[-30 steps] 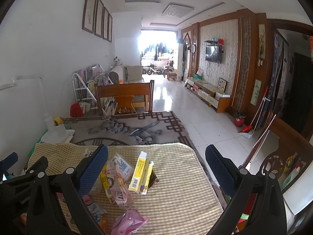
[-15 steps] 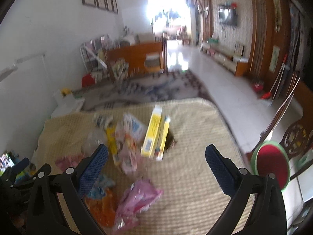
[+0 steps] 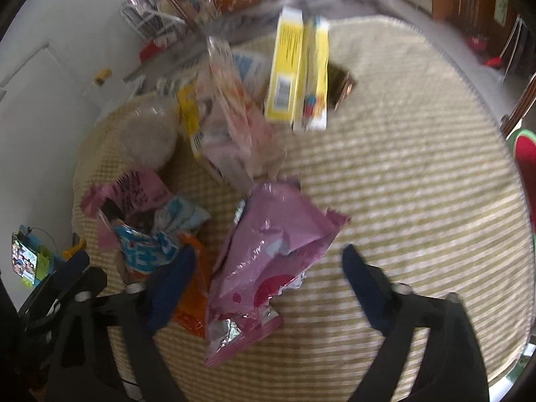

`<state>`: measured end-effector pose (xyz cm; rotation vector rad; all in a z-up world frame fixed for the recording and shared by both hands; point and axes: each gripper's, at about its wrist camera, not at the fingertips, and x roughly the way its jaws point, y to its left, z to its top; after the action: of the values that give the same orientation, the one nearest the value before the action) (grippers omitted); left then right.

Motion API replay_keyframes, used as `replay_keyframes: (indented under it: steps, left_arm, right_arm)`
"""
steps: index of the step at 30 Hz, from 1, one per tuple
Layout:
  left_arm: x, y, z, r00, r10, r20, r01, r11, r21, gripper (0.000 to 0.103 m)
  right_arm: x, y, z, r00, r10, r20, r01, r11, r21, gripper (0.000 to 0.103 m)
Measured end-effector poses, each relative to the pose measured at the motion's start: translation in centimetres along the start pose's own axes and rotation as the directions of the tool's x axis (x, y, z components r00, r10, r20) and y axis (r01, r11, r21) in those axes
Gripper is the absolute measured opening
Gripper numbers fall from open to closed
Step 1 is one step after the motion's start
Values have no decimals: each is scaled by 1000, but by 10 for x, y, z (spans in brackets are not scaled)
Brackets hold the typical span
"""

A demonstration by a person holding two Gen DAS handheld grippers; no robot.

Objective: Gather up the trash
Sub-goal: 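Grasp the pink wrapper with the right tool while the left tool grasps the orange-blue snack bag, then carry both held wrappers over to the red green-rimmed bin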

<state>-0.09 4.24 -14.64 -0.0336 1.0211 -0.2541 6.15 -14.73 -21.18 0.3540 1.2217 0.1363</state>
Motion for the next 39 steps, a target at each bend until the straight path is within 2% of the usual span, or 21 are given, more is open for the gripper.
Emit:
replay_keyframes:
  steps: [1,2,4,8,12,14,15,16,17,19,25,32,39]
  left_arm:
    - [1,-4,-1,1000,1,-1,-1,1000,17,72]
    - [0,-7,-3,1000,-5,2,5,999,36,72]
    - [-1,-13,-5,1000,-16,8,15,998,57,72]
    - [5,-25,-6,998,-65,-26,67,993,96,72]
    - [27,-35,-9,995,-50,-86,60,991,118,71]
    - [40,-32,-10,991,-57,-121,69,993,95,63]
    - [46,-31,-11,988,-70,-138,82,993,85,52]
    - [50,-29,-12,983,-114,-145,123,990,62,48]
    - [50,-29,-10,983,-119,-141,127,990,53,47]
    - [49,-31,-8,982,-126,-139,135,989,58,33]
    - [21,-40,-1,988,-140,-64,143,989,46,28]
    - [-19,-66,26,989,-139,57,136,989,51,28]
    - [-25,-124,49,983,-123,137,123,992,9,28]
  right_arm:
    - [3,-2,-1,1000,21,-19,-21,1000,11,49]
    - [-1,-4,-1,999,50,-20,-50,998,29,42]
    - [-8,-4,-1,999,45,7,-45,999,24,37]
    - [-33,-3,-1,995,14,96,-12,1000,-13,35]
    - [-52,-10,-5,987,0,160,3,1000,-18,35]
    - [-59,-12,-6,983,-11,181,15,1000,-24,35]
    - [-63,-13,-8,982,-15,190,20,999,-25,35]
    - [-64,-14,-8,980,-17,196,22,999,-24,35]
    - [-67,-16,-8,980,-19,200,24,999,-23,35]
    - [-73,-19,-9,977,-22,212,27,999,-19,35]
    - [-96,-32,-5,966,6,258,-1,1000,-17,35]
    - [-136,-53,0,940,34,341,-21,999,-41,35]
    - [-176,-102,12,913,43,407,-3,995,-97,35]
